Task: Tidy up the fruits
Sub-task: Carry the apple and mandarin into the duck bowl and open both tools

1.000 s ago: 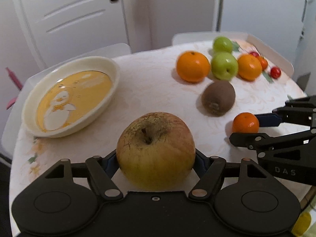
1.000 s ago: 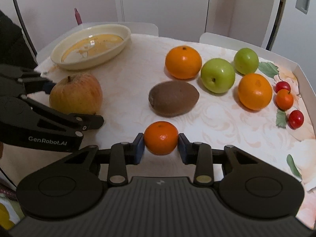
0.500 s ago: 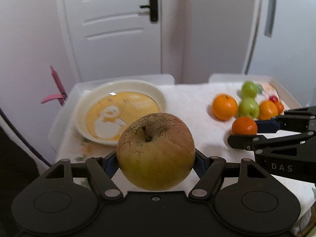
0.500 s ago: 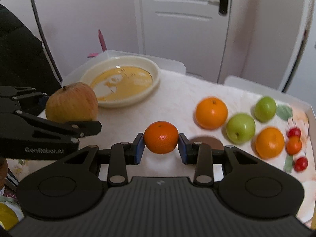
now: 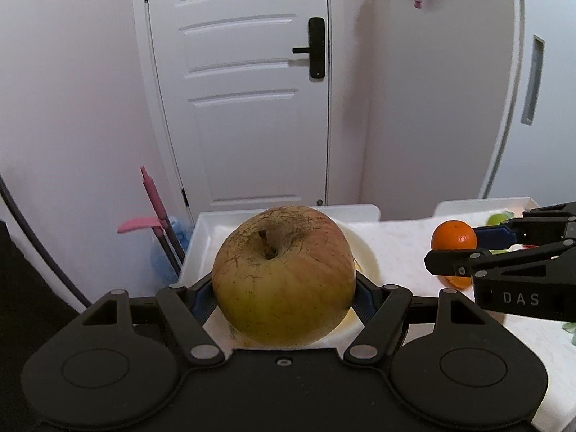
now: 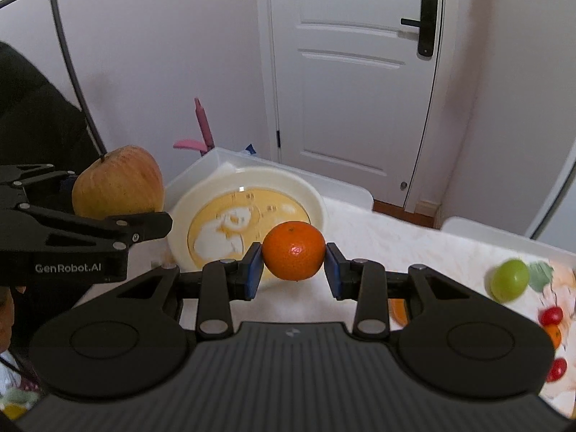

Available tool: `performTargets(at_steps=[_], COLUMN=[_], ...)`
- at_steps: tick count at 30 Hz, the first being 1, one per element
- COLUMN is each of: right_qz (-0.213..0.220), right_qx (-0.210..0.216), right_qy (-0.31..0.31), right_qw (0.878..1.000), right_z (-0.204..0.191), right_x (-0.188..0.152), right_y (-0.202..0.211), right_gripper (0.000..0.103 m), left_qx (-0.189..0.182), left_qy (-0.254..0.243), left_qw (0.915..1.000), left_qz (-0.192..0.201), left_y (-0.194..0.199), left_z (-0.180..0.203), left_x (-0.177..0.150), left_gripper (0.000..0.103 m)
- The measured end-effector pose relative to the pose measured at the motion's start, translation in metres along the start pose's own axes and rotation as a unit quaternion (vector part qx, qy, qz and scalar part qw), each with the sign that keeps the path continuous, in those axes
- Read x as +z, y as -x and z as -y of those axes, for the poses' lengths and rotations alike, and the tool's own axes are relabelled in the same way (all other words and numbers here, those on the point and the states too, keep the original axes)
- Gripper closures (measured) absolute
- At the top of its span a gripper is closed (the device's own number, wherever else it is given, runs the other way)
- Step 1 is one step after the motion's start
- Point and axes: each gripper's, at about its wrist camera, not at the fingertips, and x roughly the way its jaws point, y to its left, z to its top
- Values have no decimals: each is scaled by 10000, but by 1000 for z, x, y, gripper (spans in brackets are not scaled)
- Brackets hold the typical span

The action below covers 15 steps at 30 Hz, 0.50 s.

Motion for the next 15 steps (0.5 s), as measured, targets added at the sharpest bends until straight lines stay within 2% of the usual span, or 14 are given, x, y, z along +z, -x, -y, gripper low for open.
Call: performTargets(at_steps=[8, 15], right_qz=[19, -79], right_qx=[-150, -416], right_qy=[-109, -339], right_qw=[9998, 9985], right_z=[-7, -1], right_x=[28, 34], right_y=[-42, -72], right_gripper=[52, 52], left_qx=[-119, -316], left_qy=[-136, -283], left_qw=[9998, 9990], left_qz=[-24, -153], left_y=[-46, -93], left_z=[-26, -33], left_x=[19, 20], left_gripper=[26, 26])
